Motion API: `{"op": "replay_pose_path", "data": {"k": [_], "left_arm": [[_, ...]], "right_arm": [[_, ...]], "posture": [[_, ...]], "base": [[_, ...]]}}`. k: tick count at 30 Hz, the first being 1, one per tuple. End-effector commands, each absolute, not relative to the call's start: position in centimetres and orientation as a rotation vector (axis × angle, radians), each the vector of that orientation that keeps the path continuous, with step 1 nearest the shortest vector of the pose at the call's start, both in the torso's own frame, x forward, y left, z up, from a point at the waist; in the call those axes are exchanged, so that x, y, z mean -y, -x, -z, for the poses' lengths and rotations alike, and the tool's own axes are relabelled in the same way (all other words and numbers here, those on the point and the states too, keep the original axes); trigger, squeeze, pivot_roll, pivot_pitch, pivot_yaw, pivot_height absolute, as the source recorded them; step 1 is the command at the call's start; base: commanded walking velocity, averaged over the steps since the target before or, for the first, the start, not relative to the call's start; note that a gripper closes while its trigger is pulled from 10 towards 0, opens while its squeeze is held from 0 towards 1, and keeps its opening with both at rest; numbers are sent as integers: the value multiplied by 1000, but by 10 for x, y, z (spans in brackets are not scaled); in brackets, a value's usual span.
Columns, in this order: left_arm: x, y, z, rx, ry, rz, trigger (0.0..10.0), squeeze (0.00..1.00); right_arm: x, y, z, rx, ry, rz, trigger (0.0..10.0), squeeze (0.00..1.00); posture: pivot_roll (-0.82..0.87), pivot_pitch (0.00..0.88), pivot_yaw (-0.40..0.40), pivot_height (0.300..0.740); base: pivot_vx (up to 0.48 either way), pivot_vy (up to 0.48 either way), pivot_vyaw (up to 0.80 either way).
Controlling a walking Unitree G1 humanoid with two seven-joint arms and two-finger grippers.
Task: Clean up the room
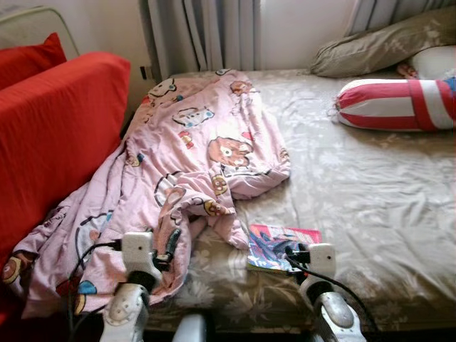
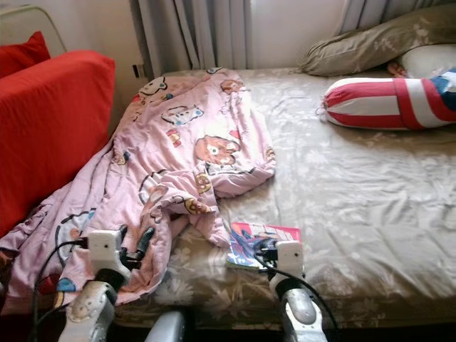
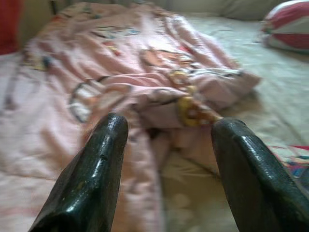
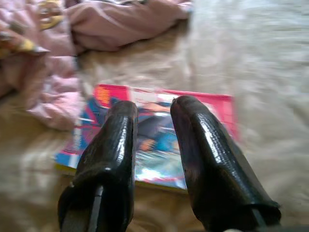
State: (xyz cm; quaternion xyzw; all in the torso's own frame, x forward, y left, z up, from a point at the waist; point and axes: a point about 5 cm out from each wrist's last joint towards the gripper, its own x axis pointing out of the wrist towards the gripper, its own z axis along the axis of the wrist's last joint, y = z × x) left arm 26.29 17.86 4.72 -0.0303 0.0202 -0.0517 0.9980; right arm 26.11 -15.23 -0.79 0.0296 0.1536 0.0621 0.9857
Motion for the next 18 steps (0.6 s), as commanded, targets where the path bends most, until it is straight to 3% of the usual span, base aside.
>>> {"op": "replay_pose_path", "data": {"k": [1, 10, 18], "left_arm": [[-181, -264, -49, -38, 58, 103, 10000, 0], [-182, -264, -49, -40, 57, 97, 10000, 0], [-182, -265, -49, -36, 61, 96, 10000, 0]], "right_arm": [[151, -260, 9, -321, -71, -126, 10000, 0], [152, -260, 10, -321, -70, -119, 10000, 0], [153, -260, 9, -318, -71, -120, 10000, 0]], "posture": [[66, 0, 27, 606], [66, 0, 27, 606], [66, 0, 27, 606]], "base": [[0, 0, 0], [0, 0, 0], [256, 0, 0]]}}
